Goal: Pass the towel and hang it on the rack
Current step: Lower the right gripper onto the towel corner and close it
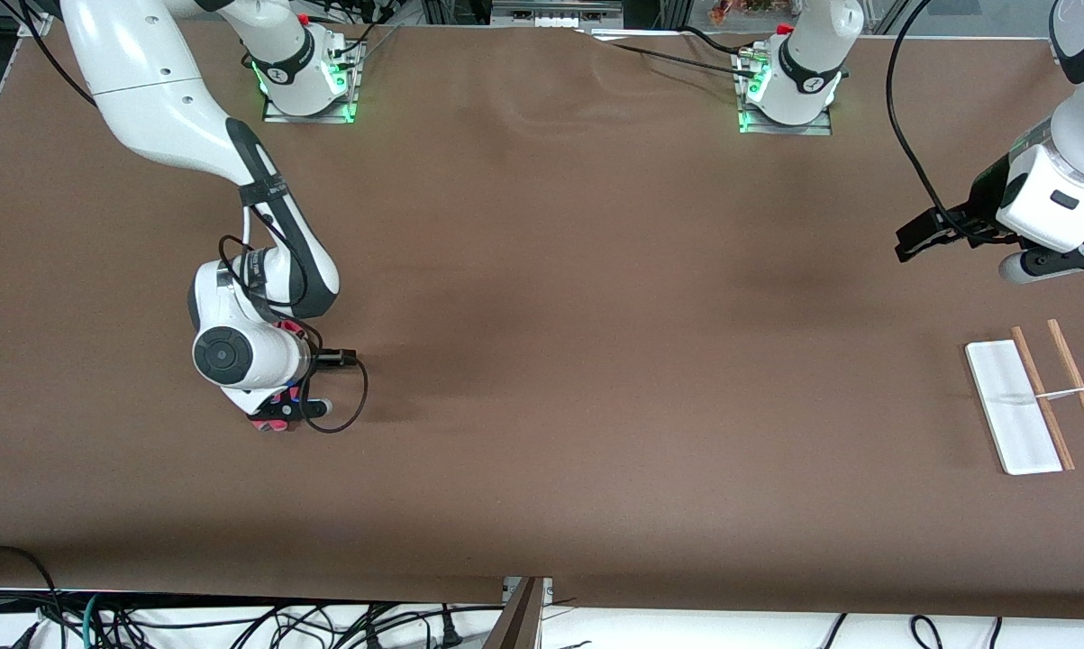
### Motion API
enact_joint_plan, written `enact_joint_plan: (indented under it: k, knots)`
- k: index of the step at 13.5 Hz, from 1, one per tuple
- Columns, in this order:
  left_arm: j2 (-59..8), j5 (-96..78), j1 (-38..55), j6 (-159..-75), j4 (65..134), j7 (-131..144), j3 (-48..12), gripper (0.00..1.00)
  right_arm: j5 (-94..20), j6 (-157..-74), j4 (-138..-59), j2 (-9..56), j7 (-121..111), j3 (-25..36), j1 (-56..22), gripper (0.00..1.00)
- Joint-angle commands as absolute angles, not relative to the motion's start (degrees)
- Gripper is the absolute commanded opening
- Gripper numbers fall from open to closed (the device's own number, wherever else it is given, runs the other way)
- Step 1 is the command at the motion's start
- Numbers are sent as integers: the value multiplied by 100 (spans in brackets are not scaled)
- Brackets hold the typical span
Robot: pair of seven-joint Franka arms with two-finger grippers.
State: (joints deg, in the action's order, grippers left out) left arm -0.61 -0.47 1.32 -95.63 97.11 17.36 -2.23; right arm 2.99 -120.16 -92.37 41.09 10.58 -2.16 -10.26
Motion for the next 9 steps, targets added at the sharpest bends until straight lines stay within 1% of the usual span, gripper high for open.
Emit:
enact_joint_plan:
  k: [1,8,9]
  knots:
    - [-53,-79,79,-9536,9606,1653,-237,100,229,-12094,-9527,3920,1169,-211,-1046,100]
    - [-149,114,97,-9466,9563,1661,-264,100,220,-12094,-9790,3789,1160,-220,-1037,100]
    - [-158,79,97,-9457,9449,1652,-264,100,220,-12102,-9861,3762,1143,-220,-1037,100]
